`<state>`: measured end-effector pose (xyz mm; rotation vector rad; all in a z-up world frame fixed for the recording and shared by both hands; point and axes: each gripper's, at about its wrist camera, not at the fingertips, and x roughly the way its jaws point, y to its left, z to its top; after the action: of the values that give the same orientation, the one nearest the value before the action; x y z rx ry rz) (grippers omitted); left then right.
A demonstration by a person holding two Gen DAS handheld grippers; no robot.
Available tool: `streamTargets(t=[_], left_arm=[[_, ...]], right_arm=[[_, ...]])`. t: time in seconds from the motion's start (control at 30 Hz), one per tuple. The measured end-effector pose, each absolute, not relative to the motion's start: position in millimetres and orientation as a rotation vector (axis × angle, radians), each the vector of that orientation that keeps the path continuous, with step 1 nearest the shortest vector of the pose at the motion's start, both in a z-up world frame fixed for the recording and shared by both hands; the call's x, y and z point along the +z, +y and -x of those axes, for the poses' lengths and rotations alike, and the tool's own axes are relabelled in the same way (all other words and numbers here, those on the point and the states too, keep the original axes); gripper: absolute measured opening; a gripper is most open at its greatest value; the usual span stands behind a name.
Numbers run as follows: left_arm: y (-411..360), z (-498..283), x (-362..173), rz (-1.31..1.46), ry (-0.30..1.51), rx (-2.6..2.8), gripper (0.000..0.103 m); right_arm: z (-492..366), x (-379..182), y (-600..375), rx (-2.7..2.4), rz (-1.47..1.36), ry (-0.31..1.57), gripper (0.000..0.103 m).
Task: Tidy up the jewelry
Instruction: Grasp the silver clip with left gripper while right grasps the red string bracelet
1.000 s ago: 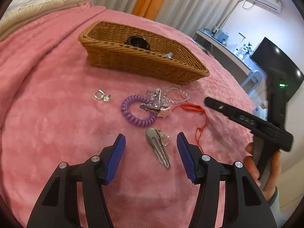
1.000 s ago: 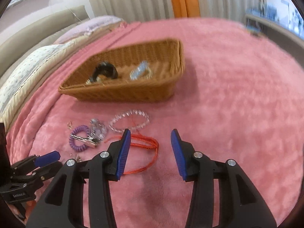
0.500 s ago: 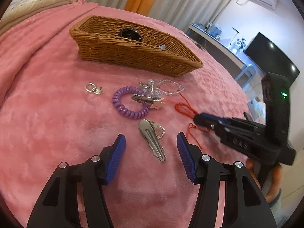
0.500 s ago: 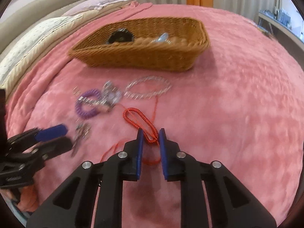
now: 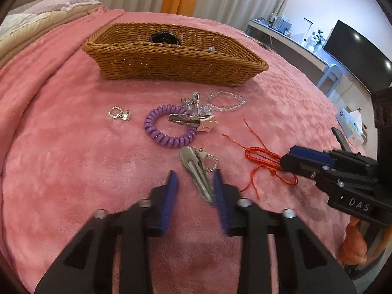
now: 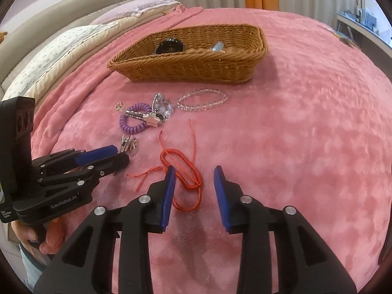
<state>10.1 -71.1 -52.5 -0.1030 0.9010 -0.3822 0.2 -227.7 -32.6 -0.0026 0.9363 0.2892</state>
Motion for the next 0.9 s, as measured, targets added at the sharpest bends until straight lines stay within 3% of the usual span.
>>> streamTargets(t=[0.03,0.23,0.33,0.5,0.6,0.67,0.8,0.9], left_arm=[[-70,-10,-53,0.102,0.904,-0.377,0.012],[-52,-7,-48,0.124,0.908,-0.362,0.01],[-44,-6,-48,0.13,0.917,-0.341,0.002],[-42,-4,-46,0.115,0.914,-0.342,0.002],[-43,-2,-43,0.108,0.898,-0.344,0.016],[-40,-2,-41,0.106,0.882,-0.316,0.04],[-43,-4,-45,0.092,0.881,-0.308,0.041],[-50,-6,-49,0.05,0.89,-0.287,0.036]], right_arm=[[-2,-32,-226,0.285,0.011,0.935,0.03],[-8,-42,-218,0.297,0.028,0.982,0.03],[-2,-41,-210,0.339,0.032,0.979,0.03],[3,-38,-209,0.338,0.049,0.964,0.03],[0,-37,-212,0.324,0.058,0.955,0.03],[-3,-36,-212,0.317,0.063,0.95,0.046],[-7,-38,-202,0.325,0.1,0.932,0.049],[-10,-49,-192,0.296,0.15,0.946,0.049]])
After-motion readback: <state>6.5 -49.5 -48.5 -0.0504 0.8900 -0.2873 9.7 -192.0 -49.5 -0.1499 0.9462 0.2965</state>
